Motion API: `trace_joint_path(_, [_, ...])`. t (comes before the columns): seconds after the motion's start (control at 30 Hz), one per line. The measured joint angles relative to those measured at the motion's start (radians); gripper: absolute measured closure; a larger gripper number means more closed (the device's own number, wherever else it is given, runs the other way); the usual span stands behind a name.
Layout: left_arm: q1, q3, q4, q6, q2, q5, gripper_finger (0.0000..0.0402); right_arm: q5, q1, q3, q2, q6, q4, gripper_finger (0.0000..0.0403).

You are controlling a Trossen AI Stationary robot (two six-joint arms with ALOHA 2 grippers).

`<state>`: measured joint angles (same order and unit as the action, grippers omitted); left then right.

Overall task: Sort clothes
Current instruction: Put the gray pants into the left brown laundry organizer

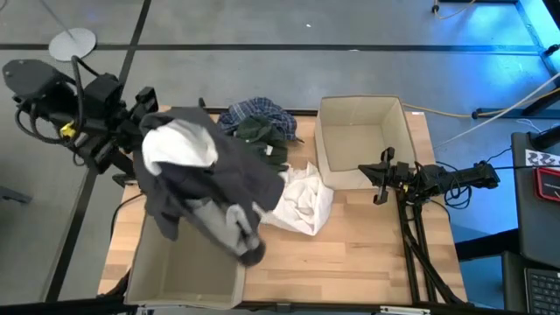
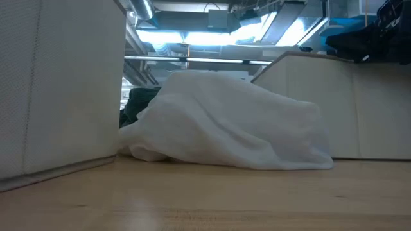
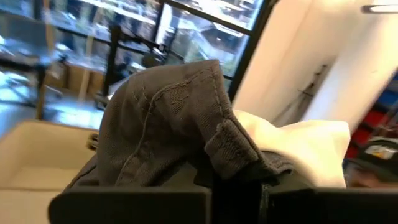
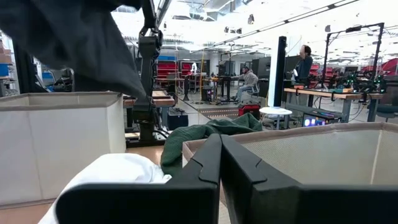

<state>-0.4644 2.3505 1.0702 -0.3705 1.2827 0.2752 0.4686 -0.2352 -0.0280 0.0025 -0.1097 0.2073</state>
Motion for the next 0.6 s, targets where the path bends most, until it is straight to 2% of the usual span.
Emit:
trace_joint_path(0.17, [-0.064,0.000,0.025,-0.149,-0.002,0.000,0.0375,0.000,0.000,0.000,0.000,0.000,0.001,0.0391])
trace_joint_path(0.27, [-0.089,0.000,0.132,-0.281,0.004,0.018,0.0374,0.003,0.000,0.000,0.000,0.000,0.001,0.0391])
trace_joint_path(0.47, [-0.119,-0.013,0.364,-0.506,0.046,0.136,0.0374,0.019,0.000,0.000,0.000,0.000,0.001,0.0391])
trace_joint_path(0.57, [-0.126,-0.051,0.516,-0.653,0.060,0.166,0.0373,0.020,0.000,0.000,0.000,0.000,0.001,0.0391])
trace_joint_path(0.6, [-0.128,-0.086,0.502,-0.673,0.060,0.167,0.0373,0.019,0.000,0.000,0.000,0.000,0.001,0.0391])
